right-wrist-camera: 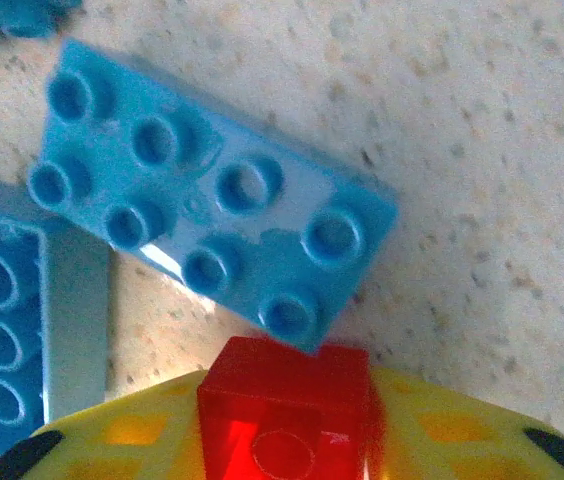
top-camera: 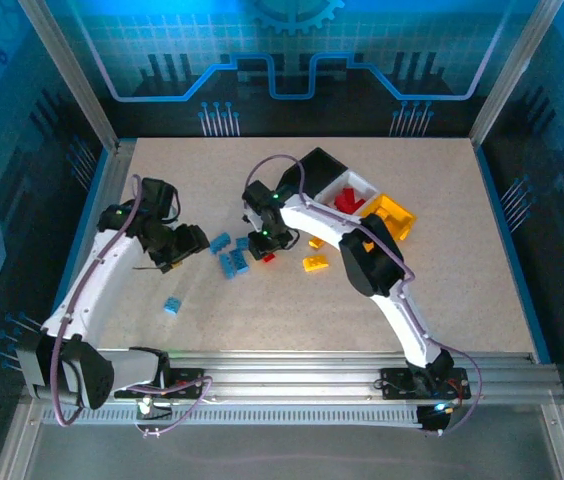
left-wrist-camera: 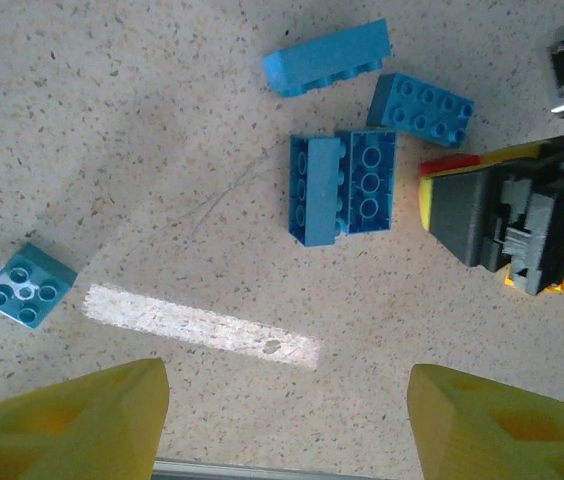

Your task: Sort the legos into containers by color

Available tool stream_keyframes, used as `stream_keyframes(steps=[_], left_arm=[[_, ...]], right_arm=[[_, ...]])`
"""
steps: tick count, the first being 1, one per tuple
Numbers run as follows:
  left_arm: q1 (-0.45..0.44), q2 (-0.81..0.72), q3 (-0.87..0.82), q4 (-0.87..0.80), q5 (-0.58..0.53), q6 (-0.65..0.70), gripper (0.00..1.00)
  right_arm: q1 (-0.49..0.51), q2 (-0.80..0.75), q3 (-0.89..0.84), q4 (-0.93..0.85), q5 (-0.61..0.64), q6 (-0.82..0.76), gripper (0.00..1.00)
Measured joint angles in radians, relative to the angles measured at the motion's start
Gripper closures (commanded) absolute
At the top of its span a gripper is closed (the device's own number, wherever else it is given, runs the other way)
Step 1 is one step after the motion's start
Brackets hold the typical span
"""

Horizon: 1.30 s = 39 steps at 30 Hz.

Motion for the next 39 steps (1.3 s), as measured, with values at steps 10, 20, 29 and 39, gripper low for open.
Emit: stream_keyframes(steps=[10, 20, 29, 39], left_arm=[[-0.040, 0.006, -0.026, 0.041, 0.036, 0.000, 0.31], [-0.085, 0.066, -0.025, 0.049, 0.055, 0.000, 0.23], [-0.176, 0.143, 0.025, 0.024, 0.044, 0.021, 0.10], [-0.163, 0.360, 0.129, 0.024, -0.043, 0.046, 0.01]], right_arm=[[-0.134, -0.251, -0.131, 0.000, -0.022, 0.060, 0.64], [-0.409, -0.252, 0.006, -0.027, -0.010, 0.094, 0.64], [-0.471, -0.092, 0.104, -0.061, 0.010, 0.100, 0.50], [-0.475, -0.251, -0.037, -0.075, 0.010, 0.083, 0.38]])
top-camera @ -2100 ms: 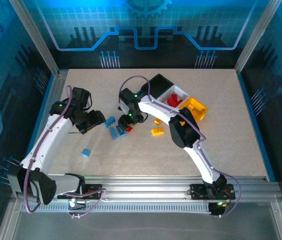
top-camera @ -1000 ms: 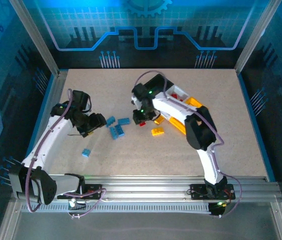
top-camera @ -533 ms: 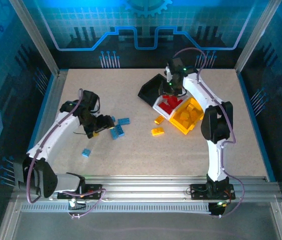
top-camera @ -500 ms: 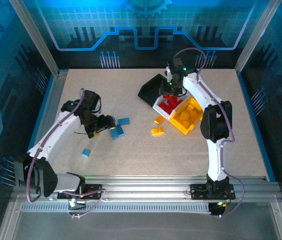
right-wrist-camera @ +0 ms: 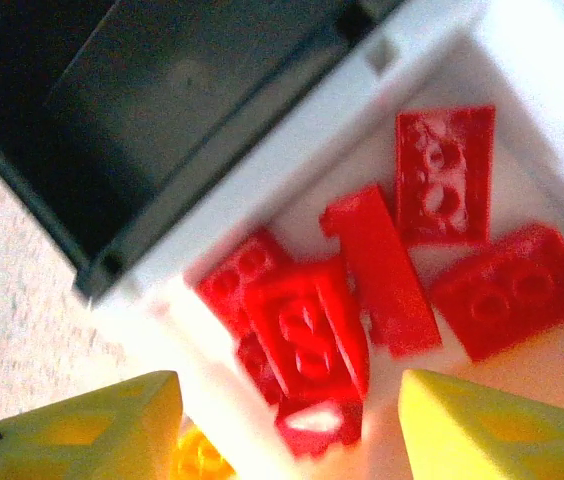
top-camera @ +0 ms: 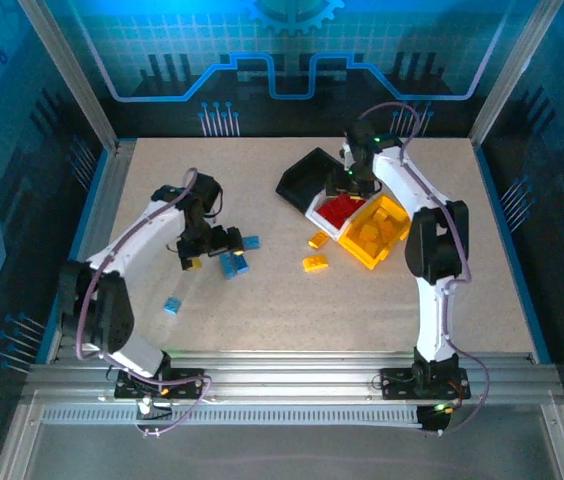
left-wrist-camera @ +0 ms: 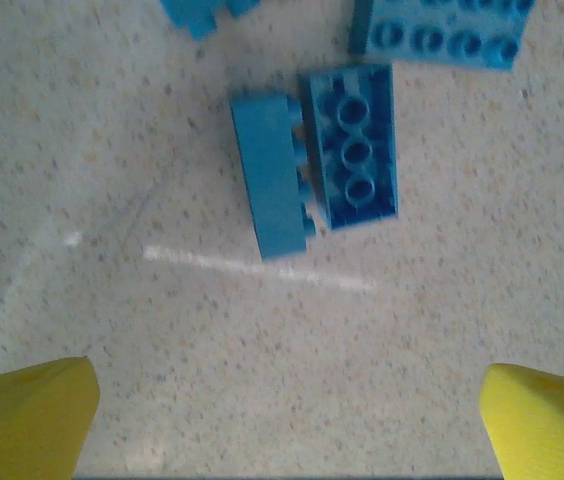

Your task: Sort the legos into containers by color

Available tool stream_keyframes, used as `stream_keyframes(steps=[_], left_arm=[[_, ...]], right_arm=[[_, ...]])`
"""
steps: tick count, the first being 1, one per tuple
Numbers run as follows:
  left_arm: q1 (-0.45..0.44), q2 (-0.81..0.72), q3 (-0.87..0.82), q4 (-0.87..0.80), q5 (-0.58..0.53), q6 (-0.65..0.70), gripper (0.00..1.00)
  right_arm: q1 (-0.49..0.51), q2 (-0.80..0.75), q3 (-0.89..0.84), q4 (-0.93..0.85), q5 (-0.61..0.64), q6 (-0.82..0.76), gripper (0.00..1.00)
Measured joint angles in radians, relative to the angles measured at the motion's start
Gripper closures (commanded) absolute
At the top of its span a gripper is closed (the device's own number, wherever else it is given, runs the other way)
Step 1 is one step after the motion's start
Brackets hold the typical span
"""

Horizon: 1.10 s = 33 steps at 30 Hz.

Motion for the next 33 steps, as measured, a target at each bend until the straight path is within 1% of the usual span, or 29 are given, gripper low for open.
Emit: stream_keyframes(steps=[6, 10, 14, 18, 25, 33], left_arm=[[0.031, 0.199, 0.165, 0.005, -0.087, 0.077, 0.02], [0.049, 0.305, 0.251, 0.002, -0.122, 0.093, 0.03], [0.059, 0.354, 0.287, -0.004, -0.136, 0.079, 0.01], [0.060, 0.363, 0.279, -0.001, -0.130, 0.001, 0.01], [0.060, 0.362, 0.213, 0.024, -0.100, -0.153, 0.01], [0.064, 0.365, 0.199, 0.056, -0.071, -0.264, 0.01]], right_arm=[[0.045, -0.294, -0.255, 0.022, -0.037, 0.022, 0.37], [0.087, -0.396, -0.361, 0.027, -0.064, 0.038, 0.37], [0.119, -0.425, -0.430, 0.030, -0.082, 0.048, 0.36], [0.137, -0.429, -0.466, 0.038, -0.096, 0.053, 0.35], [0.145, -0.429, -0.482, 0.071, -0.126, 0.056, 0.34], [0.146, -0.429, -0.523, 0.112, -0.152, 0.056, 0.34]])
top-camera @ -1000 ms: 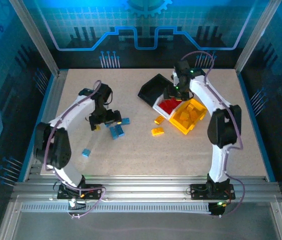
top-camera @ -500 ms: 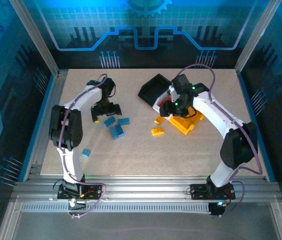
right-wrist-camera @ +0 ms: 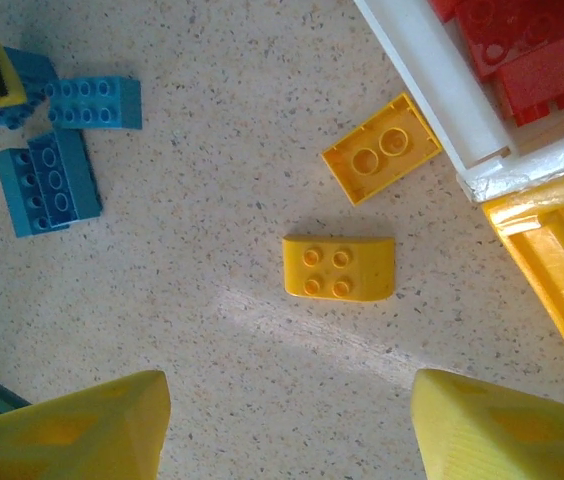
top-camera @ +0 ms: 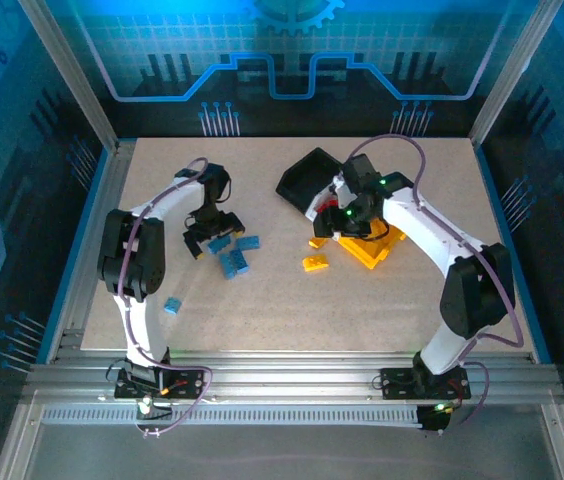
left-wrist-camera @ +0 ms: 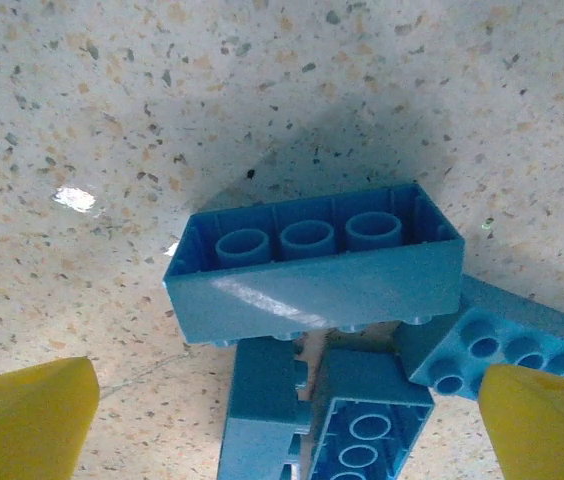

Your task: Sort the legos into containers by color

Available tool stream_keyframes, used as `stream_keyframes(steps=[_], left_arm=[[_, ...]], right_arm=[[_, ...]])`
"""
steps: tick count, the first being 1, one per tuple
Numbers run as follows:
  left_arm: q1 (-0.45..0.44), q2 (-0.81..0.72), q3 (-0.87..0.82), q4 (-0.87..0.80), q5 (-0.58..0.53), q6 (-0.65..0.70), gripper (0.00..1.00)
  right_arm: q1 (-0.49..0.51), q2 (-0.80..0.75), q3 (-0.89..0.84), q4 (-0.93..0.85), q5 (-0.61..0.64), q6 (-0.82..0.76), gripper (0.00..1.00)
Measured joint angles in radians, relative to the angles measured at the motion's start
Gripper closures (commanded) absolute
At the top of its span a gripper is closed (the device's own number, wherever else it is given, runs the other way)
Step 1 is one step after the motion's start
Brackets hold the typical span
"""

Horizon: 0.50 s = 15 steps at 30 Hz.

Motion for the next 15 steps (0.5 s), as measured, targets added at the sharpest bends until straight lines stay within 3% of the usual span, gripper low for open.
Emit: stream_keyframes(steps=[5, 15], left_arm=[[0.009, 0.016, 0.000, 0.021, 0.018, -0.036, 0.03], [0.021, 0.061, 0.002, 0.047, 0.027, -0.050, 0.27]], right_arm=[[0.000, -0.011, -0.044, 0.011, 0.000, -0.001, 0.34], [-0.010, -0.080, -0.105, 0.013, -0.008, -0.005, 0.34]])
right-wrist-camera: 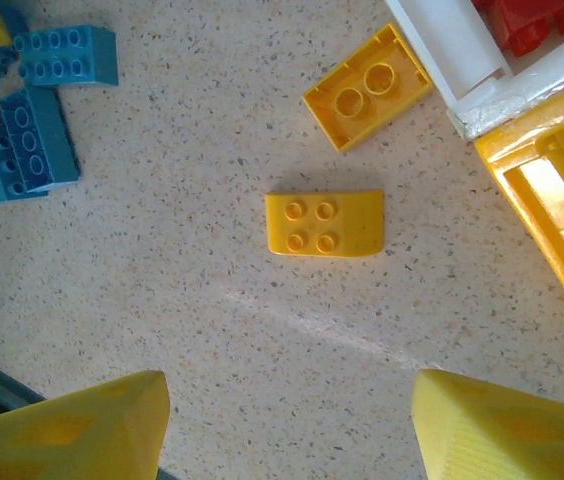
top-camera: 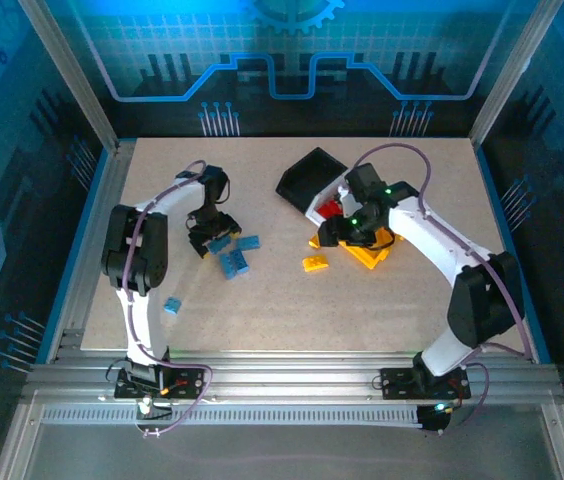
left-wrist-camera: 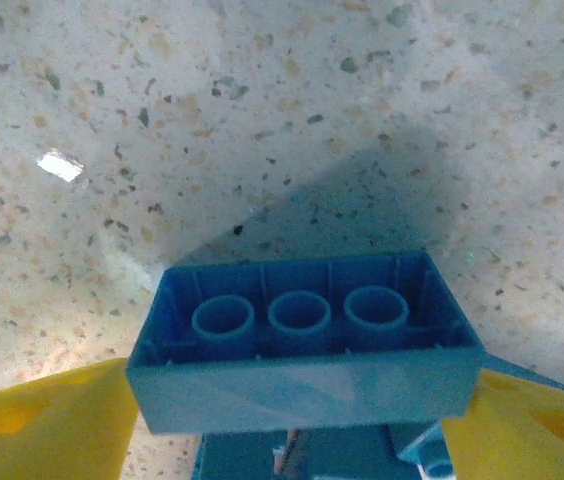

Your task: Sort the legos into containers by color

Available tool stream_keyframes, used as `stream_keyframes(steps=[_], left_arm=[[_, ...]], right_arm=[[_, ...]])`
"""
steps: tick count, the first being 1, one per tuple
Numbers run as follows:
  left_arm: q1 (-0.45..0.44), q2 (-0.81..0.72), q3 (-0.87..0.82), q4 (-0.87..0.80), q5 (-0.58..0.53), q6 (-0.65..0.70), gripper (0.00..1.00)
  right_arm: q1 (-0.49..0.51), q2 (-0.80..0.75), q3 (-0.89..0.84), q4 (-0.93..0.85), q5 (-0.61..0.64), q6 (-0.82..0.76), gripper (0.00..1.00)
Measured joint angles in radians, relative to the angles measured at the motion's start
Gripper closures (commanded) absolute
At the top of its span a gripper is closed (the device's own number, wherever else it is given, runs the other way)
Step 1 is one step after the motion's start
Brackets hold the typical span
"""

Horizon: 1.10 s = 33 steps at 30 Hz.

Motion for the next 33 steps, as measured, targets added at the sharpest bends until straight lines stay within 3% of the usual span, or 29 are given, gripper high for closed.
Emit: stream_keyframes(steps=[6, 20, 27, 33], left_arm=[[0.004, 0.016, 0.005, 0.000, 0.010, 0.001, 0.38], [-0.005, 0.017, 0.089, -0.012, 0.033, 0.012, 0.41], [-0.081, 0.064, 0.311, -0.015, 0.102, 0.011, 0.41], [-0.145, 0.214, 0.606, 0.038, 0.201, -0.013, 0.40]], right_arm=[[-0.030, -0.064, -0.056, -0.001, 0.000, -0.007, 0.34], [-0.068, -0.126, -0.118, 0.000, 0.000, -0.011, 0.34], [-0.121, -0.236, -0.184, 0.002, 0.000, -0.006, 0.34], [-0.165, -0.347, -0.249, -0.016, -0.007, 0.007, 0.35]])
